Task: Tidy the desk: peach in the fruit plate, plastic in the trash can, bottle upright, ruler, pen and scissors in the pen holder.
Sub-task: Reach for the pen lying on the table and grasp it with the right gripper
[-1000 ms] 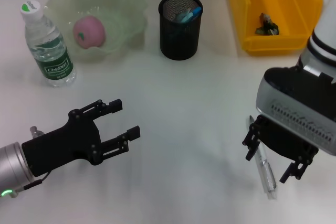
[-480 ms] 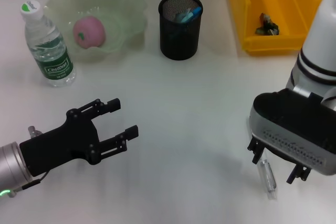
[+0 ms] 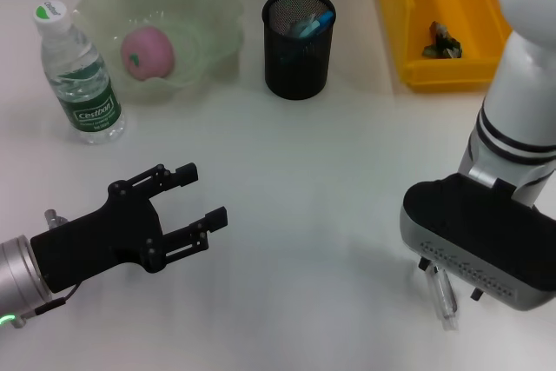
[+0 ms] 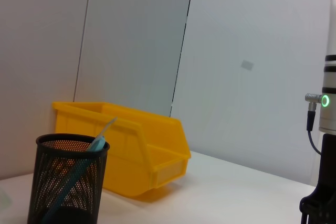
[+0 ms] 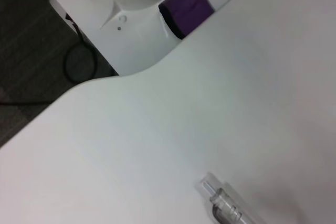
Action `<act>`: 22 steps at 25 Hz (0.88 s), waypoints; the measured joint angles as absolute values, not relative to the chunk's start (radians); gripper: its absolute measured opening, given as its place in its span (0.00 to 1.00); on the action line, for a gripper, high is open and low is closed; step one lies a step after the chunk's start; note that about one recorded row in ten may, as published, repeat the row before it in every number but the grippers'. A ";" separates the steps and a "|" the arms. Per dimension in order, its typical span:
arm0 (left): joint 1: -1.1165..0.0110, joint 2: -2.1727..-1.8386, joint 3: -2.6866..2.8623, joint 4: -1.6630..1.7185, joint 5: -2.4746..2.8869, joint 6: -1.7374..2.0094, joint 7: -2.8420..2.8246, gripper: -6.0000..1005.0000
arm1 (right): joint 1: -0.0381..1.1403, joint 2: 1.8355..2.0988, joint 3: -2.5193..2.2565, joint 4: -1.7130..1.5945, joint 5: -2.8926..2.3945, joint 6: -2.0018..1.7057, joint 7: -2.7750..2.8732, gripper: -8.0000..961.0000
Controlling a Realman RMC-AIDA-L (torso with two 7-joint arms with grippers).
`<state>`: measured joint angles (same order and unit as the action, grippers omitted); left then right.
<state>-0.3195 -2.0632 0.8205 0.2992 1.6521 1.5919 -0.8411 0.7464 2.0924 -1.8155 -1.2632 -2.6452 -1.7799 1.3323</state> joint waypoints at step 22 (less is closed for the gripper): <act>-0.315 -2.063 0.821 0.308 1.653 1.598 -0.868 0.75 | 0.716 2.092 -1.866 -1.271 -2.671 -1.700 1.374 0.43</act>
<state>-0.3145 -2.0632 0.8207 0.3084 1.6527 1.5982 -0.8684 0.7165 2.0919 -1.8661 -1.2706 -2.6707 -1.6996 1.3739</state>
